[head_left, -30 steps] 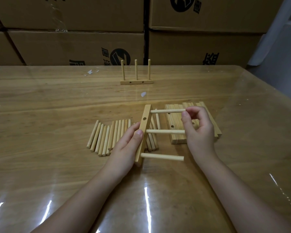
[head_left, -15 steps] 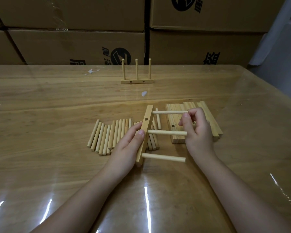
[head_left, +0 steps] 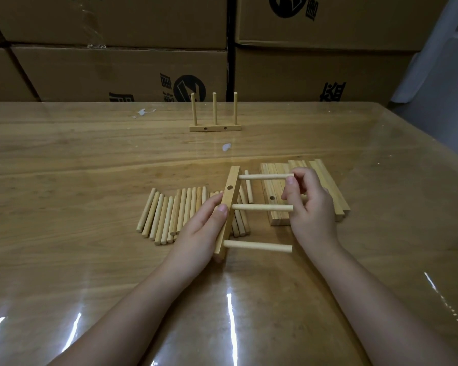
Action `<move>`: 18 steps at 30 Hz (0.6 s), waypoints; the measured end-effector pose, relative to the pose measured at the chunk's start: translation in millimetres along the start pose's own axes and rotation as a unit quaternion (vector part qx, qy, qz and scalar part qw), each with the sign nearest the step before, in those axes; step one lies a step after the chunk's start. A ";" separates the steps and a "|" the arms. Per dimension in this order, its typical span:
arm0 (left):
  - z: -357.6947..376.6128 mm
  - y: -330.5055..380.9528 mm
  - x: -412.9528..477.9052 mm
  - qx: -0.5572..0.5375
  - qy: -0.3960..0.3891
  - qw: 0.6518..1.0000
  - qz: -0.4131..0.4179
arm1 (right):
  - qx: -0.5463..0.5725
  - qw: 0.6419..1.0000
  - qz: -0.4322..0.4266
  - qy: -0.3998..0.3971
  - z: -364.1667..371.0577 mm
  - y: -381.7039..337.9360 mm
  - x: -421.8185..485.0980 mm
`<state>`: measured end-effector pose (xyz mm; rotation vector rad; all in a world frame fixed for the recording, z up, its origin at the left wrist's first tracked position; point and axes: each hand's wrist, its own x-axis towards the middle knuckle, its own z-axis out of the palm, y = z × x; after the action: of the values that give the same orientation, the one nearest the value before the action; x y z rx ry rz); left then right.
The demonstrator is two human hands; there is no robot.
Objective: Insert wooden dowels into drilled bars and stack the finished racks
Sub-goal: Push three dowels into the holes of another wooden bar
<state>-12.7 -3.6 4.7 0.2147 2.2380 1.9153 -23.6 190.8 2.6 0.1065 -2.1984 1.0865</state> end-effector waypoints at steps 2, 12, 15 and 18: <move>-0.1 0.1 -0.1 -0.007 0.004 1.000 -0.004 | -0.002 1.000 -0.003 0.004 0.8 0.4 0.2; -1.8 1.0 1.9 -0.037 0.011 0.999 -0.032 | 0.005 1.000 -0.016 0.004 0.1 3.1 -0.4; -1.8 -1.3 1.5 -0.044 0.011 0.999 -0.029 | 0.022 1.000 -0.013 -0.002 0.4 2.9 -0.6; -2.0 -1.8 0.6 -0.041 0.001 0.999 -0.019 | 0.031 0.999 -0.018 -0.005 0.4 3.2 -0.3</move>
<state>-13.8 -5.7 3.2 0.1561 2.1440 1.9827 -24.7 192.4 0.1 0.1788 -2.1628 1.1374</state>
